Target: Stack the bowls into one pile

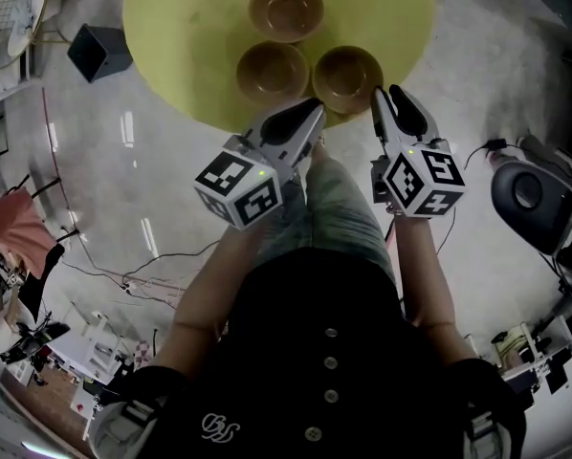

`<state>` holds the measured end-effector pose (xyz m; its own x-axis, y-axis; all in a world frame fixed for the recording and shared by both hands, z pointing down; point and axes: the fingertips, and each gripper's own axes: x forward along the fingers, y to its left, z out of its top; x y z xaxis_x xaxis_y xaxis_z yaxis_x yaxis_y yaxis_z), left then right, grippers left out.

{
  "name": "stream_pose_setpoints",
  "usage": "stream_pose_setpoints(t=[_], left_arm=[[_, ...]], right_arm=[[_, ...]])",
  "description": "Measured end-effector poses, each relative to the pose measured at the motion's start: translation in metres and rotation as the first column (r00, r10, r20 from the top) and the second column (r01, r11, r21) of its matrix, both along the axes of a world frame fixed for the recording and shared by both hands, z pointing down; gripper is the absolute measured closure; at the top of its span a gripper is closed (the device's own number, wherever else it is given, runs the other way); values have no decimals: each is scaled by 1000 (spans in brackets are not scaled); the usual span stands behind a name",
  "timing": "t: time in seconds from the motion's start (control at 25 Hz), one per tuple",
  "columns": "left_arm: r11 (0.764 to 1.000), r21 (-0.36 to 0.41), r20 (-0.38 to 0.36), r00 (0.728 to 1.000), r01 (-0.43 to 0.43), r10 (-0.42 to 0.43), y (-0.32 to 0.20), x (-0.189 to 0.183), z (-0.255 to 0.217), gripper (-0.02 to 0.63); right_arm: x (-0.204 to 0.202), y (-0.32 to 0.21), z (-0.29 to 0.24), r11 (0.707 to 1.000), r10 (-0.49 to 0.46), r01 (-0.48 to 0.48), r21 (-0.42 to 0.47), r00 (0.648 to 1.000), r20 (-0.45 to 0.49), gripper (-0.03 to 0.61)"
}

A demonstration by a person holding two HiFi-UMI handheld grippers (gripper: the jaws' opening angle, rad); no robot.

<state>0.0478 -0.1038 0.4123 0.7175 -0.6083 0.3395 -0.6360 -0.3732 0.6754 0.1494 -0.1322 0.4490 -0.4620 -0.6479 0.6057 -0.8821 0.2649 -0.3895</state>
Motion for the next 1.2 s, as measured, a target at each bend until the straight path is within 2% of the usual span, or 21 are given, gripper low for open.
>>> stream_pose_setpoints(t=[0.64, 1.08, 1.2], left_arm=[[998, -60, 4, 1000, -8, 8, -4, 12, 23, 581], [997, -55, 18, 998, 54, -53, -7, 4, 22, 581], [996, -49, 22, 997, 80, -79, -8, 2, 17, 581]], right_arm=[[-2, -16, 30, 998, -18, 20, -55, 999, 41, 476], [-7, -19, 35, 997, -52, 54, -58, 998, 33, 548], [-6, -20, 33, 996, -64, 66, -55, 998, 28, 549]])
